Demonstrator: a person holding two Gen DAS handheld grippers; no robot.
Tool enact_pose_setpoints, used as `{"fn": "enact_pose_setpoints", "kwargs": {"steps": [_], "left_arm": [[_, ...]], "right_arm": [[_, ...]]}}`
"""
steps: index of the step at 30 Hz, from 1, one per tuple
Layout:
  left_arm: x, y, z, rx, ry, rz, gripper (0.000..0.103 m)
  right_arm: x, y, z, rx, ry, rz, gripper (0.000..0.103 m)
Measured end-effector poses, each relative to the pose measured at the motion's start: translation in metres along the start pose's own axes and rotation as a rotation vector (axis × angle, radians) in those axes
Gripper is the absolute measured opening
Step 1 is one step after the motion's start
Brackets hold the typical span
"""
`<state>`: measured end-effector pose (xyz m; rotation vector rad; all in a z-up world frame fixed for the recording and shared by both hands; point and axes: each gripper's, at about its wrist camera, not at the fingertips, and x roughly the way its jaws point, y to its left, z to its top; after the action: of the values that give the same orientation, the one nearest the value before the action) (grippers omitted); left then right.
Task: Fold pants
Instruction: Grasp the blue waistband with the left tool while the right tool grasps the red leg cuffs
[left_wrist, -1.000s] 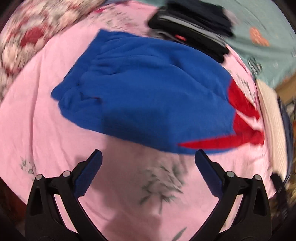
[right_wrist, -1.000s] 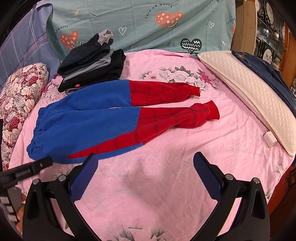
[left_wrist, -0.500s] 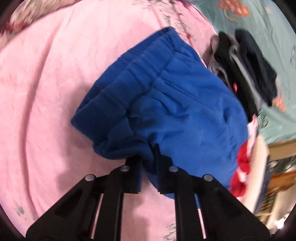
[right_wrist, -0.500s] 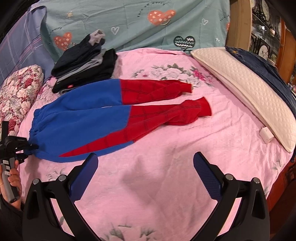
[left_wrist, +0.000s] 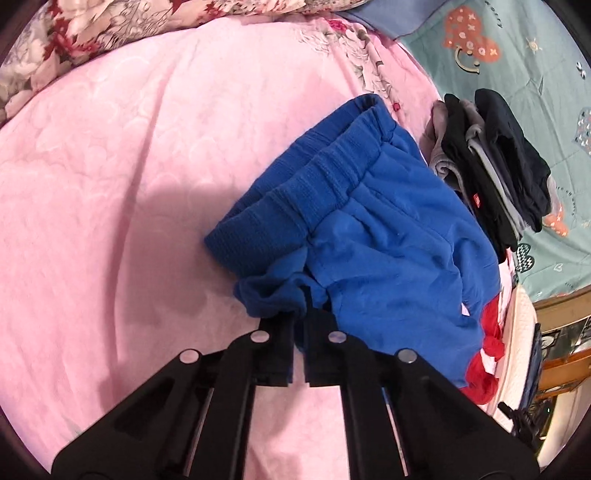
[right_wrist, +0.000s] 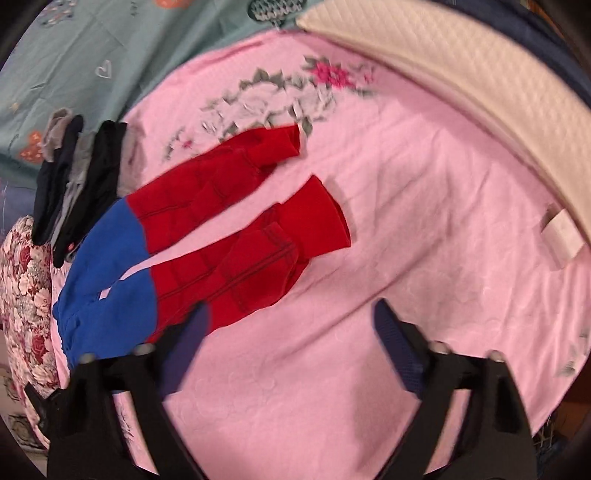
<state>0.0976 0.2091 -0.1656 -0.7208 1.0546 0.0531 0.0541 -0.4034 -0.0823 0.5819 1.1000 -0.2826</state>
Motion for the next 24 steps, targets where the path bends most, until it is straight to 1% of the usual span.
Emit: {"fn": "enact_pose_setpoints", "kwargs": {"steps": [2,3,6,7,8,9,10,11,14,17,19,24], "left_arm": [[0.001,-0.005,0.001,0.029,-0.007,0.024,0.003],[0.002,-0.006,0.002,0.032,-0.007,0.027,0.003],[0.006,-0.006,0.007,0.032,0.003,0.027,0.004],[0.006,-0.007,0.007,0.032,0.003,0.027,0.004],[0.006,-0.007,0.007,0.035,0.003,0.032,0.004],[0.007,-0.01,0.008,0.043,0.0,0.043,0.004],[0.007,-0.012,0.007,0.05,-0.004,0.05,0.004],[0.005,-0.013,0.007,0.054,-0.01,0.054,0.003],[-0.006,-0.008,0.004,0.028,-0.036,0.036,0.003],[-0.022,-0.003,0.0,0.009,-0.064,0.031,0.003],[-0.034,0.004,-0.004,0.008,-0.085,0.041,0.003],[-0.054,0.023,-0.024,0.018,-0.069,0.047,0.003]], "right_arm": [[0.022,-0.006,0.006,0.05,0.064,0.069,0.068],[0.031,-0.007,0.009,0.069,0.081,0.078,0.068],[0.054,-0.003,0.017,0.069,0.094,0.054,0.067],[0.06,-0.002,0.019,0.068,0.088,0.042,0.065],[0.062,0.001,0.022,0.057,0.049,0.023,0.038],[0.065,0.005,0.026,0.035,0.034,0.008,0.028],[0.068,0.008,0.028,0.018,0.03,-0.015,0.023],[0.068,0.01,0.029,0.007,0.02,-0.004,0.014],[0.059,0.015,0.028,-0.003,-0.01,-0.022,0.013],[0.029,0.017,0.017,-0.022,-0.062,-0.029,0.013],[0.012,0.016,0.007,-0.028,-0.061,-0.009,0.013],[-0.012,0.007,-0.031,-0.055,-0.039,0.014,0.013]]}}
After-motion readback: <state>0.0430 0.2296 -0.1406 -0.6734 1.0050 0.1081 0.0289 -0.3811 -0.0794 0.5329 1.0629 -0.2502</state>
